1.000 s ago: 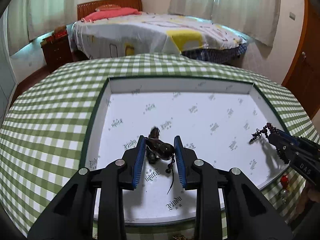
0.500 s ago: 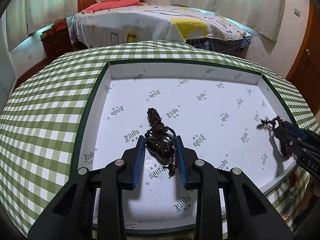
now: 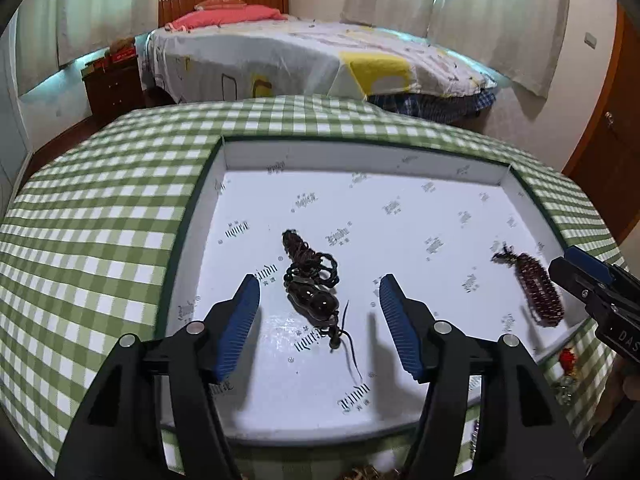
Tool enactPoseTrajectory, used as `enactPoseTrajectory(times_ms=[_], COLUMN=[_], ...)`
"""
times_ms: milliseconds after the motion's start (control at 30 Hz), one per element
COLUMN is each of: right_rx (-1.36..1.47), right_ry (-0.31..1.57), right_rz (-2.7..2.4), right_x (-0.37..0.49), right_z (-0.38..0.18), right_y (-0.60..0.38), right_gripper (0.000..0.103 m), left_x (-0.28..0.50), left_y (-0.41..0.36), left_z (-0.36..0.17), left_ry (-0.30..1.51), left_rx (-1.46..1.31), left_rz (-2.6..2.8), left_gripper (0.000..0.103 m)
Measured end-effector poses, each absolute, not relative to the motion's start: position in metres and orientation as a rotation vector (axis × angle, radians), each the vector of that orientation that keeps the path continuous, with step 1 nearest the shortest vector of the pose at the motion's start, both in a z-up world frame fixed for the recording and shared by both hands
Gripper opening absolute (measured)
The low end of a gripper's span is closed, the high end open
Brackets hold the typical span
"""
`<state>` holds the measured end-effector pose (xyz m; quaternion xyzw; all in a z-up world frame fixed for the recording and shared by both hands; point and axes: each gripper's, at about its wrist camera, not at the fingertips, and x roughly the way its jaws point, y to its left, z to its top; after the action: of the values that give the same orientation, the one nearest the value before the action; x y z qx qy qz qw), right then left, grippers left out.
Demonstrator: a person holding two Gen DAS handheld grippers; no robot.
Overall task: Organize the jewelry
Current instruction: 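Carry the keychain and bead bracelet into the green box and open both tools, then grasp the pearl necklace with the right tool while the left tool grasps the white jade bangle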
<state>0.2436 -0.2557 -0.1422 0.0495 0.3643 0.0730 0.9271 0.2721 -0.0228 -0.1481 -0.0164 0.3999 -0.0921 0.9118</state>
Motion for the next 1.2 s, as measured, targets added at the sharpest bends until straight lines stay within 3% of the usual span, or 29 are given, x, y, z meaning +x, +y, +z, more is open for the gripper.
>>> enactPoseTrajectory(times_ms=[433, 1067, 1200], right_rx=[0.068, 0.056, 0.042], right_ry=[0.677, 0.71, 0.724], right_rz=[0.176, 0.26, 0.26], right_x=[0.166, 0.08, 0.08], right_z=[-0.126, -0.157, -0.161], right_y=[-0.235, -0.192, -0.184], right_gripper=[0.054, 0.054, 0.059], left_x=[0.176, 0.067, 0.058], left_y=[-0.014, 0.01, 0.015], left_z=[-0.101, -0.125, -0.131], left_ry=[0.607, 0.62, 0.625], left_rx=[-0.04, -0.077, -0.078], left_rz=[-0.162, -0.098, -0.094], left_gripper=[0.067, 0.072, 0.073])
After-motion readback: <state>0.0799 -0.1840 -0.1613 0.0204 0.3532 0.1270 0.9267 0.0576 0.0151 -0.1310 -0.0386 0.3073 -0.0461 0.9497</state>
